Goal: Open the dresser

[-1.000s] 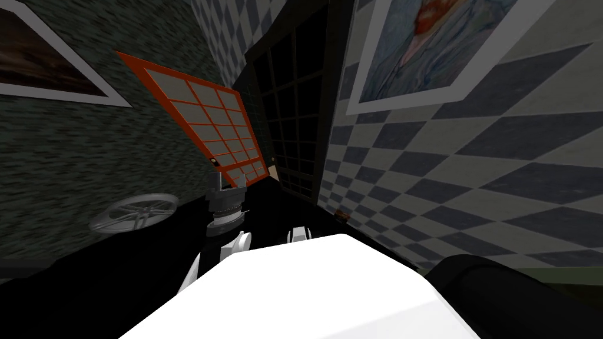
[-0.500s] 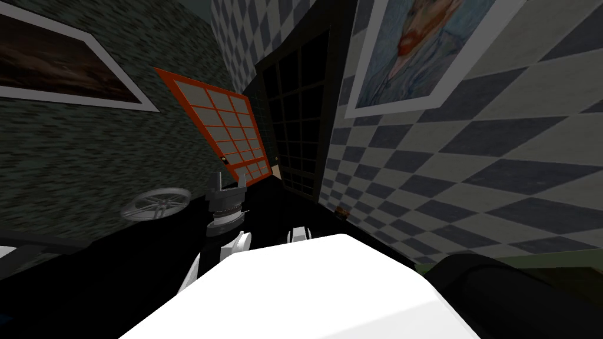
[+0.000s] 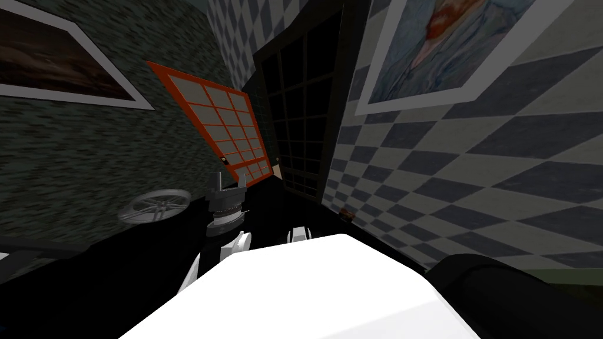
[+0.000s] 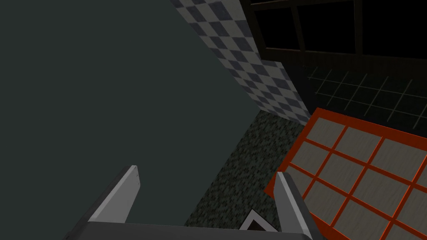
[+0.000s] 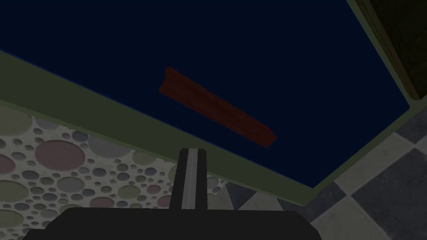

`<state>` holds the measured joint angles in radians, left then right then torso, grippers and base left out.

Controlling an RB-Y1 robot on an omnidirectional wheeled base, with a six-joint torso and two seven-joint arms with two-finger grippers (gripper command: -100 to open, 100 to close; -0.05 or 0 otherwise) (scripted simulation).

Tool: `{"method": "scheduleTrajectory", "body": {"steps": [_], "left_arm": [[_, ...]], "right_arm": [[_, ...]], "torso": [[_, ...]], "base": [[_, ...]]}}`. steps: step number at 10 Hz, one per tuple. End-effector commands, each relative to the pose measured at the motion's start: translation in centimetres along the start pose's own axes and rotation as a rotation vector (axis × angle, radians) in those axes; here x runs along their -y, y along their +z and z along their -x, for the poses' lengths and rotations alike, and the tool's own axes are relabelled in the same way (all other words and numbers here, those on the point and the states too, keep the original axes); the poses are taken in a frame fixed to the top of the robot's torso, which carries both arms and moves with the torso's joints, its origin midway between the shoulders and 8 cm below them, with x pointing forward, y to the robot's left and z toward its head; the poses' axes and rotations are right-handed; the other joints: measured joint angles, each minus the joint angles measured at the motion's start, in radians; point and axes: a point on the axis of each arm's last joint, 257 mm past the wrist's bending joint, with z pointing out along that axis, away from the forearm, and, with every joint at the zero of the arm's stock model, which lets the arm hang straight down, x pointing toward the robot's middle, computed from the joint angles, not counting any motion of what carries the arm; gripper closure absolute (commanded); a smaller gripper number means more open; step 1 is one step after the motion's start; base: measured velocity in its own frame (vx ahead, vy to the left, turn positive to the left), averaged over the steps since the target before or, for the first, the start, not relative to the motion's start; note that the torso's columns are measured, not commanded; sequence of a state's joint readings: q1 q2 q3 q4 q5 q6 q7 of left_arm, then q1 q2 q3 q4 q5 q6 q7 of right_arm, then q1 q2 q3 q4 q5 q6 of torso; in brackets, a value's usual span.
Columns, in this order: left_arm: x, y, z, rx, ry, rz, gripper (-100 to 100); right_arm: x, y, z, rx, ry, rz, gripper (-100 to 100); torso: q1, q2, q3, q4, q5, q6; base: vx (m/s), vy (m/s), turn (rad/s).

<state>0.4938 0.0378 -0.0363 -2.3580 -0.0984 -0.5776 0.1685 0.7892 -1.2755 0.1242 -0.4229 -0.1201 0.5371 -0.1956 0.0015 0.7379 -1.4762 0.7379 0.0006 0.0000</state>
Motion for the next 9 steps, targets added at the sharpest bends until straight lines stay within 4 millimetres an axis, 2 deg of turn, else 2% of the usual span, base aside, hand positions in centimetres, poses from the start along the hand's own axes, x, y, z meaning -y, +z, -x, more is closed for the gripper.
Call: {"method": "scheduleTrajectory", "body": {"steps": [1,2,4,7,9], "left_arm": [[0.00,0.00,0.00,0.000,0.000,0.000,0],[0.00,0.00,0.00,0.000,0.000,0.000,0],[-0.01,0.01,0.00,0.000,0.000,0.000,0],[-0.01,0.01,0.00,0.000,0.000,0.000,0],[-0.01,0.00,0.00,0.000,0.000,0.000,0]], "right_arm": [[0.03,0.02,0.12,0.000,0.001,0.000,100],[-0.13,-0.04,-0.08,-0.001,0.007,0.000,-100],[-0.24,-0.08,-0.23,-0.001,0.013,0.000,-100],[-0.49,-0.18,-0.55,-0.003,0.024,-0.001,-100],[-0.02,-0.14,-0.81,-0.014,0.023,-0.019,-100]], "torso": [[0.000,0.001,0.001,0.000,0.000,0.000],[-0.006,0.004,0.003,0.001,-0.002,0.000],[-0.011,0.009,0.006,0.003,-0.004,0.001],[0.001,0.001,0.001,0.000,0.000,0.000],[0.002,-0.006,-0.003,-0.002,0.000,0.000]], "base": [[0.069,0.084,-0.004],[-0.072,-0.049,0.006],[-0.108,-0.118,0.006],[-0.150,-0.118,0.004],[-0.075,-0.052,0.074]]}}
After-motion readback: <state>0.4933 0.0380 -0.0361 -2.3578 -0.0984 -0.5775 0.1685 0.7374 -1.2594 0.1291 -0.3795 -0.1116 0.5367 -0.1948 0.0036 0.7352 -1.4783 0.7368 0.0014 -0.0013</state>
